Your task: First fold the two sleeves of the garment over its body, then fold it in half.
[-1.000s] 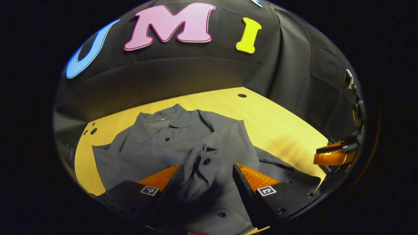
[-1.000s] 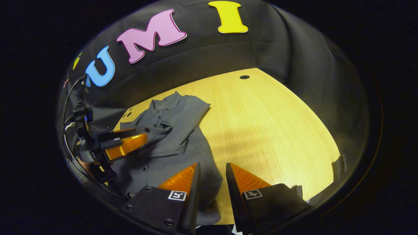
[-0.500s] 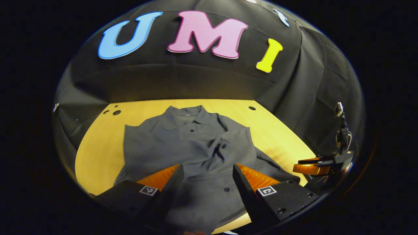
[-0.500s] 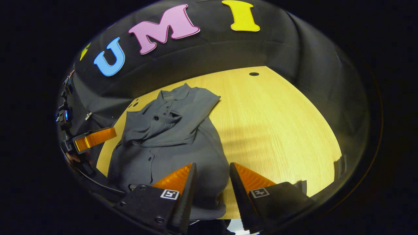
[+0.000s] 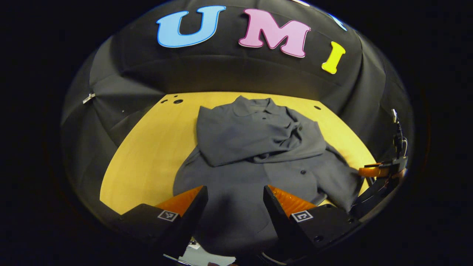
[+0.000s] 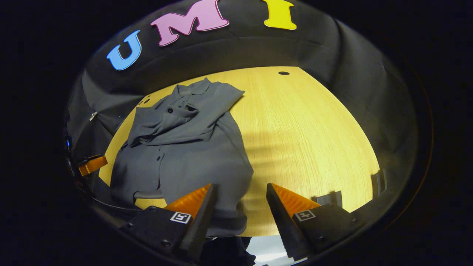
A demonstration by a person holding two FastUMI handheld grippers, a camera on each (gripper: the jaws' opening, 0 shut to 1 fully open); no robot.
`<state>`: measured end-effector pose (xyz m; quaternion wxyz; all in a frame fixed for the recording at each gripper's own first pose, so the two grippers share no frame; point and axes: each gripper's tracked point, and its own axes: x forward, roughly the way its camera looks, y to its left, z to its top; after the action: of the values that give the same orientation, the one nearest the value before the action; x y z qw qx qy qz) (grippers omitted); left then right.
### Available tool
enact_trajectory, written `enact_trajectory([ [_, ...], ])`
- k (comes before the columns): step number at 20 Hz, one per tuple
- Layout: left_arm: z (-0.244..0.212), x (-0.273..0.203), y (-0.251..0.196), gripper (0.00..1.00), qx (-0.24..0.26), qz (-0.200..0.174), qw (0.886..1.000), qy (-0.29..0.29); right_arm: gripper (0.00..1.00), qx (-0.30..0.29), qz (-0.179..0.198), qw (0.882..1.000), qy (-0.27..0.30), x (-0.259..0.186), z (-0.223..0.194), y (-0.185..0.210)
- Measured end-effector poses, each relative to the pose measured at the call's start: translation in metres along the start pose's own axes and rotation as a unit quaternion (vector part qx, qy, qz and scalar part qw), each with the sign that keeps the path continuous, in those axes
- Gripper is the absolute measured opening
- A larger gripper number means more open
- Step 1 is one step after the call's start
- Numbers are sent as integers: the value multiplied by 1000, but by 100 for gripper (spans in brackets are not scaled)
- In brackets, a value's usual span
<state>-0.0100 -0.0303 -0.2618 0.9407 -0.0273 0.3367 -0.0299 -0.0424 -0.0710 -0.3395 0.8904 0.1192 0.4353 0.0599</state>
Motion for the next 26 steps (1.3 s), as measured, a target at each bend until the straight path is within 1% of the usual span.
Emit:
enact_trajectory([
  [3,-26,-2,19,95,2,24,999,22,90,1,-4,1000,6,2,-1,-2],
  [5,-39,-3,30,95,-2,37,999,34,91,-2,-5,1000,10,4,-3,-4],
  [8,-63,-1,35,95,-6,41,997,63,91,0,-7,1000,19,10,-10,-4],
  [12,-89,7,50,95,-1,73,992,101,91,-2,-8,999,34,18,-18,-4],
  [14,-96,13,47,95,-3,74,990,117,91,4,-3,999,46,24,-23,-1],
  [16,-98,17,46,95,3,74,990,124,91,1,-8,998,57,31,-29,-2],
  [17,-96,19,45,96,6,74,990,122,91,-5,-17,997,76,34,-39,-4],
  [18,-98,22,45,96,6,72,989,125,91,-19,-24,998,58,36,-33,-3],
  [19,-96,21,43,97,2,69,990,121,90,-39,-34,996,67,38,-38,-3],
  [20,-96,25,39,98,-9,55,991,119,90,-68,-41,995,53,39,-36,-1],
  [21,-94,30,35,96,-25,50,992,112,90,-83,-31,995,44,35,-32,8],
  [22,-86,34,34,87,-20,47,993,105,89,-90,-18,995,32,42,-35,19],
  [23,-82,40,26,69,0,33,994,101,68,-90,-9,996,18,46,-33,27],
  [24,-77,45,19,51,22,25,994,102,48,-91,9,996,15,51,-31,37],
  [25,-73,50,16,33,42,26,994,101,6,-85,22,996,17,56,-31,45],
  [26,-68,55,12,14,53,24,993,104,12,-77,38,996,35,55,-32,52],
])
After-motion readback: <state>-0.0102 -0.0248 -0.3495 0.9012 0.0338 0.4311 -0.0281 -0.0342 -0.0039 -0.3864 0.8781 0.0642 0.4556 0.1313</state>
